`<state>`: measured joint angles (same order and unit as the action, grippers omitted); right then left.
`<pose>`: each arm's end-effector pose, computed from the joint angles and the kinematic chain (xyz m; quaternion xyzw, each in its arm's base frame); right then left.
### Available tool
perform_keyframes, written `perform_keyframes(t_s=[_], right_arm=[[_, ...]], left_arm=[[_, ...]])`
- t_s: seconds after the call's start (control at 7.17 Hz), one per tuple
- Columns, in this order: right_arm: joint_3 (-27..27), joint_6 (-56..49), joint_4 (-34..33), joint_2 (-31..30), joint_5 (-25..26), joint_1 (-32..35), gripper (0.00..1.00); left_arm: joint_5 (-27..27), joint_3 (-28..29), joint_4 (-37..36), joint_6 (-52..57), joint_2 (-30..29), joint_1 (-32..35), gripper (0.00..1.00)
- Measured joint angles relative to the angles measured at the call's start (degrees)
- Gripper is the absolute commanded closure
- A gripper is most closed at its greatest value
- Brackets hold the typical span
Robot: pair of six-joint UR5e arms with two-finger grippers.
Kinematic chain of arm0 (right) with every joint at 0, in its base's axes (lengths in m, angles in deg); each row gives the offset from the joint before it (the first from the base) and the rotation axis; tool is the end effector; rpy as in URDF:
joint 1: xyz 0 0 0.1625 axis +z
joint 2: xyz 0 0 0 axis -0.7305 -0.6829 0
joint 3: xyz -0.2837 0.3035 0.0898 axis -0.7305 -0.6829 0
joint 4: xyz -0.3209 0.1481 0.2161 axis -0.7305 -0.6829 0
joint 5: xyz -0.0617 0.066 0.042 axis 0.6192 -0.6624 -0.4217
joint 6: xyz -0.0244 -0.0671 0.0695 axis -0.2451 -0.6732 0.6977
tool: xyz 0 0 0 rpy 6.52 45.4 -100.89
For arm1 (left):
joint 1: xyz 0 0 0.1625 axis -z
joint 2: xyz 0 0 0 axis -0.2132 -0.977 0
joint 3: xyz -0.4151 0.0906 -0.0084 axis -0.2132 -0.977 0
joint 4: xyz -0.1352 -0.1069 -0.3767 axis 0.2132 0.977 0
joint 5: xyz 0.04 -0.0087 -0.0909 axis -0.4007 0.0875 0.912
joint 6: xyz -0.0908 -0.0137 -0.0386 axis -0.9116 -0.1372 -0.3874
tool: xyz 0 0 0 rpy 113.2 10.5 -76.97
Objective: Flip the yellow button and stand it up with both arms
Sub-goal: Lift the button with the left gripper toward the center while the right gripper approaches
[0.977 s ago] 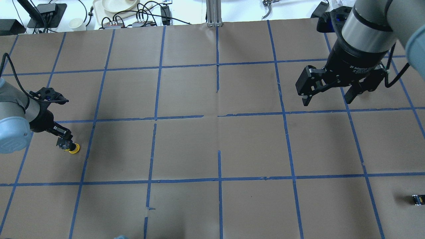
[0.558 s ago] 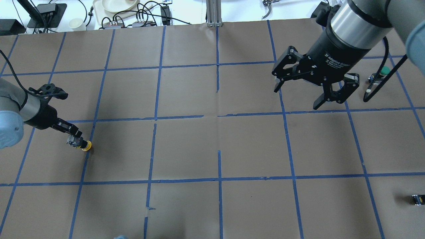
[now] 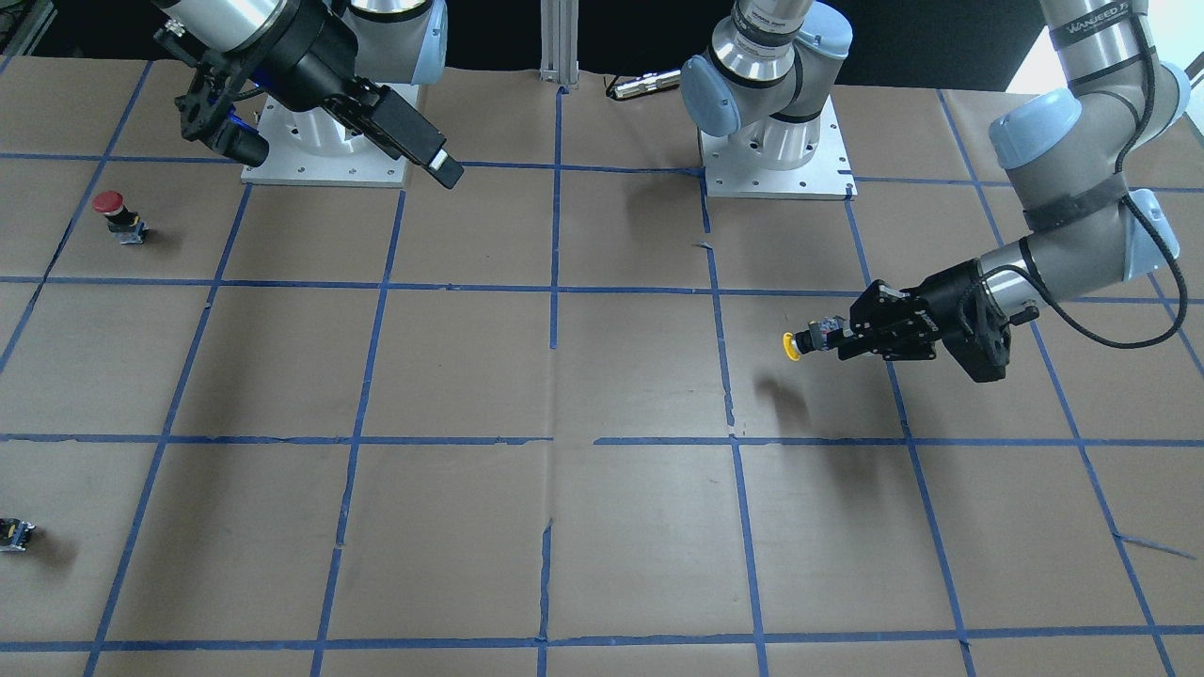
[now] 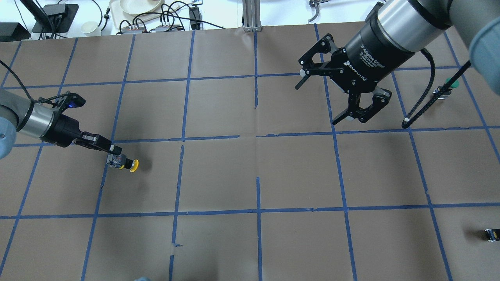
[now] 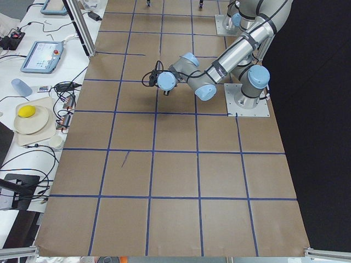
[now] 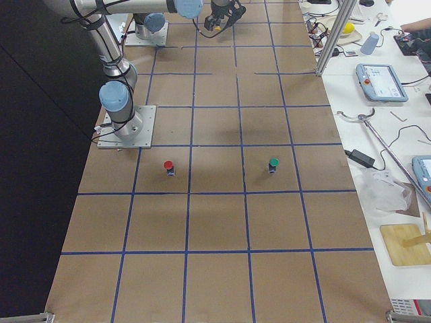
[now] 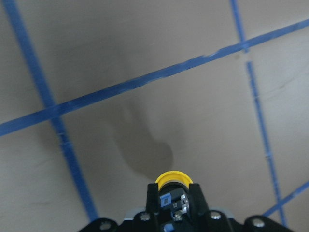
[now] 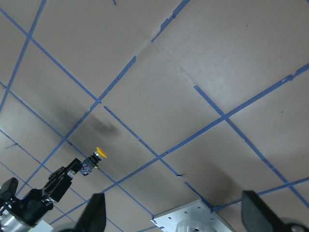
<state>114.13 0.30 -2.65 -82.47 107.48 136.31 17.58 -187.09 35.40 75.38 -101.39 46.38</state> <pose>0.1824 -0.4529 0.5077 0.3635 0.8871 0.1332 0.2512 0.0667 -0.4808 0.2390 -0.1139 -0.9138 0.0331 0.3883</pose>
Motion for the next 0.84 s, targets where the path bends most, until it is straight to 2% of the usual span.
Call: perform_keyframes(t_s=[0.42, 0.84], right_arm=[[1.0, 4.8, -1.1, 0.6, -5.6, 0.0, 0.00], [2.7, 5.9, -2.4, 1.5, -10.9, -0.1, 0.00]], left_arm=[[23.5, -3.5, 5.7, 0.6, 0.0, 10.0, 0.87], [50.9, -7.5, 6.3, 0.9, 0.7, 20.8, 0.89]])
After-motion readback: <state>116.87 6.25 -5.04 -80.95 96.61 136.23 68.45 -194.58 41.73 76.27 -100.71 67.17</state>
